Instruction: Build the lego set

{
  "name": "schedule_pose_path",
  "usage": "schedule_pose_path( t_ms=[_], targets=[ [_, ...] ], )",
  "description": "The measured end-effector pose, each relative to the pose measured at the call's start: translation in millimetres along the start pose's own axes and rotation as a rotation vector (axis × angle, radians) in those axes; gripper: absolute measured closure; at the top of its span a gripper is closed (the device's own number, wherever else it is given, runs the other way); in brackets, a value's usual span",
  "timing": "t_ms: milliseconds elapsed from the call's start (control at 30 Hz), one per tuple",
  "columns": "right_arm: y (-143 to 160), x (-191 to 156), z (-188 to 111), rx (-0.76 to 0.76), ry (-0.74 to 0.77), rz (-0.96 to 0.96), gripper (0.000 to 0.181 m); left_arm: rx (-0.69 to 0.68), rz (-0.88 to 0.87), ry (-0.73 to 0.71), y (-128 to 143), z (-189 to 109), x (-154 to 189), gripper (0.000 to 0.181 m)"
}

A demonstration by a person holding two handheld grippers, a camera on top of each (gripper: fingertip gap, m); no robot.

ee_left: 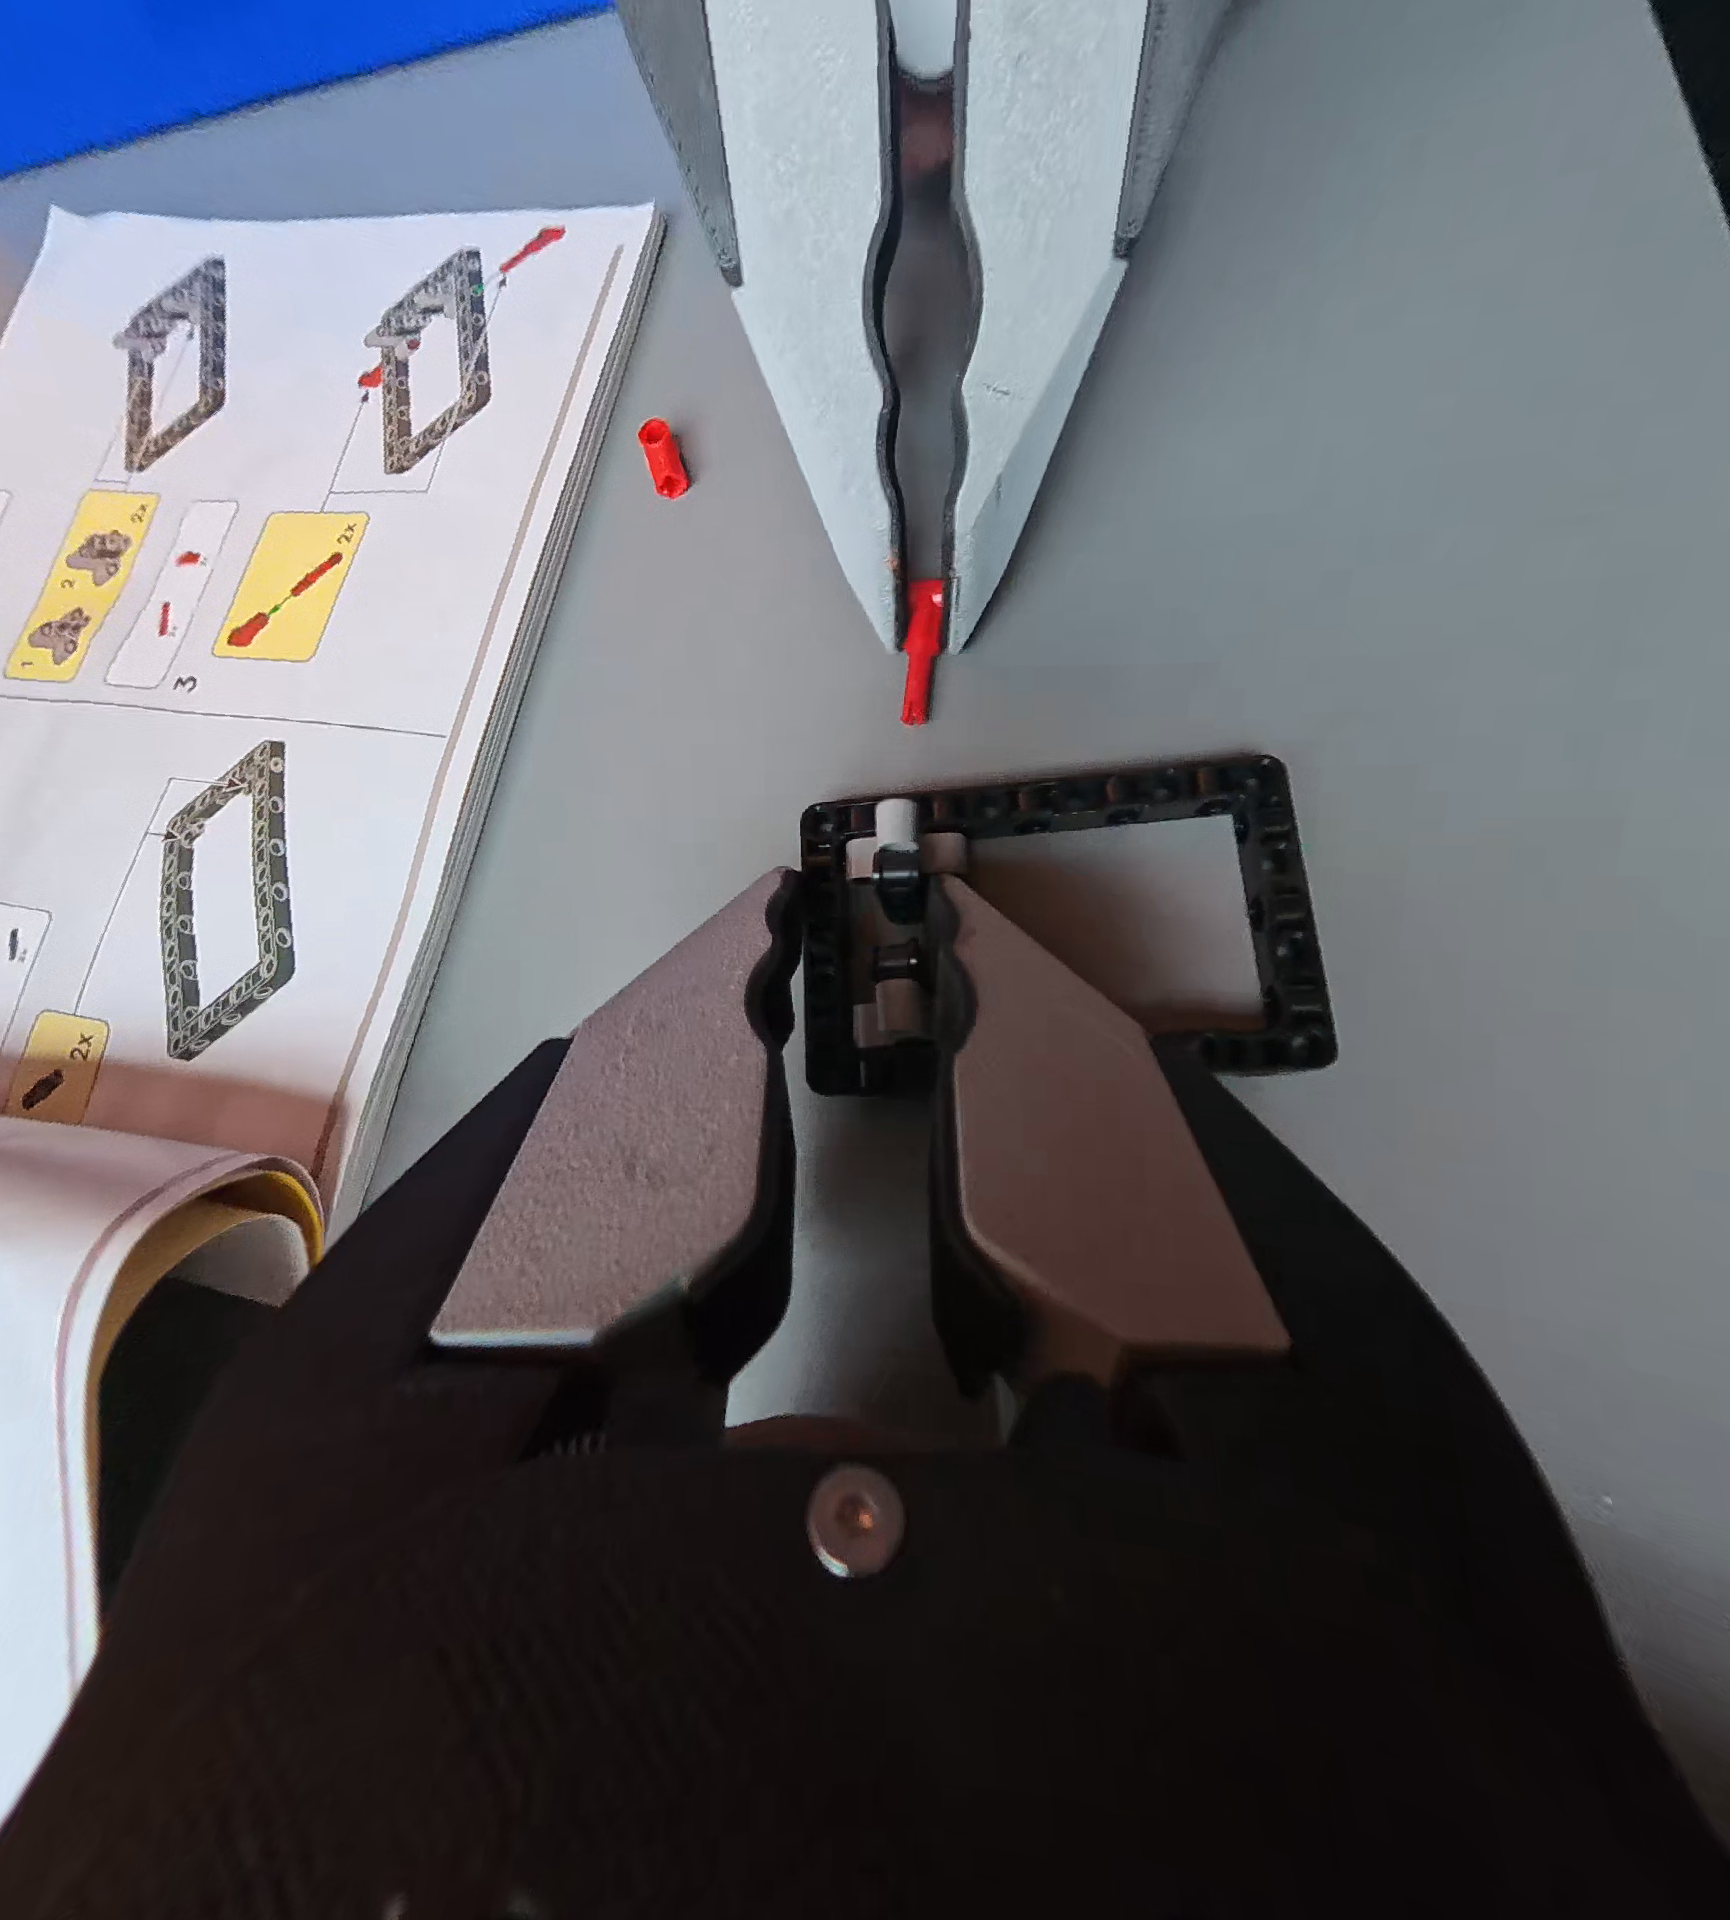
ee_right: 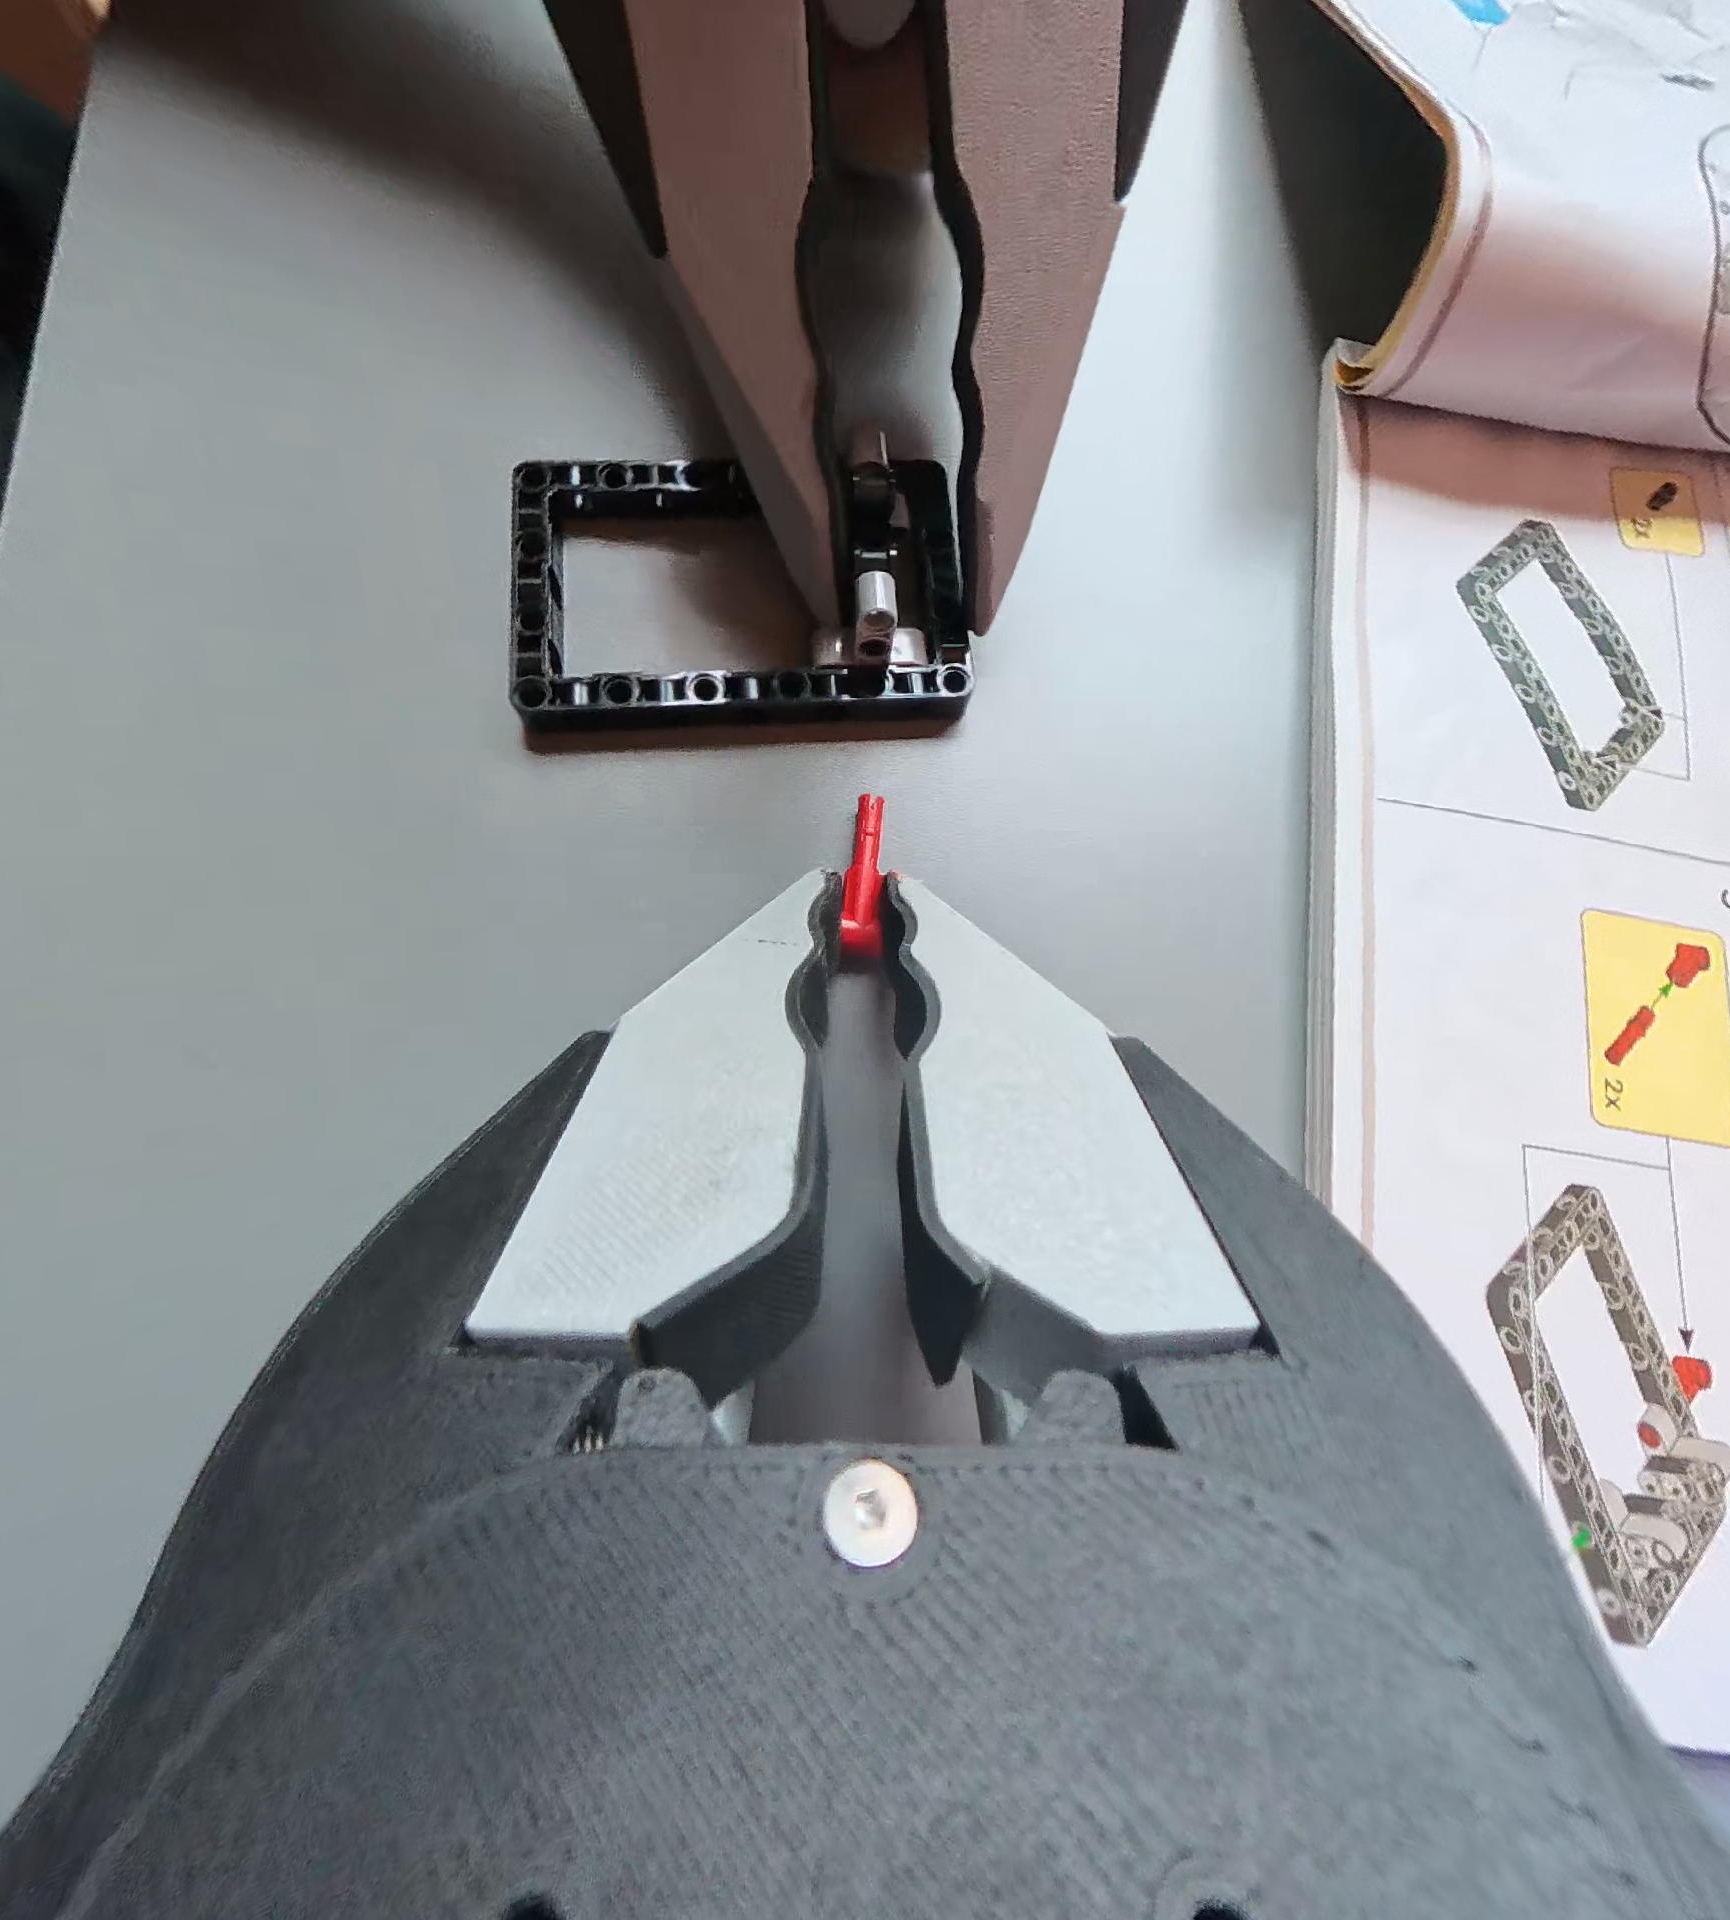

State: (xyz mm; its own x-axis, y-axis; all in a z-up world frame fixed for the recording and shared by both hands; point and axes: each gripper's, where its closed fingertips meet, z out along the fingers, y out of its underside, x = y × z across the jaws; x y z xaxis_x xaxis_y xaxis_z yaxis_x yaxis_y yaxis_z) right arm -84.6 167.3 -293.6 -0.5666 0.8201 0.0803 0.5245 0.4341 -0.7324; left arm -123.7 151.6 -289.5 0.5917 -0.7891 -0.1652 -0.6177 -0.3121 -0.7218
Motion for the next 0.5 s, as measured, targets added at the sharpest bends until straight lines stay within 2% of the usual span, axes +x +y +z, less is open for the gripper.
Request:
schedule_pose_path(
  t_ms=[133,500],
  targets=[
    [-4,-10,1,0.016,-0.039,-0.044,0.177,0.054,0.054,-0.012,-7,-4,2,0.159],
    [-12,-16,0,0.054,-0.069,-0.043,0.177,0.071,0.099,0.002,-11,-3,8,0.160]
  ],
)
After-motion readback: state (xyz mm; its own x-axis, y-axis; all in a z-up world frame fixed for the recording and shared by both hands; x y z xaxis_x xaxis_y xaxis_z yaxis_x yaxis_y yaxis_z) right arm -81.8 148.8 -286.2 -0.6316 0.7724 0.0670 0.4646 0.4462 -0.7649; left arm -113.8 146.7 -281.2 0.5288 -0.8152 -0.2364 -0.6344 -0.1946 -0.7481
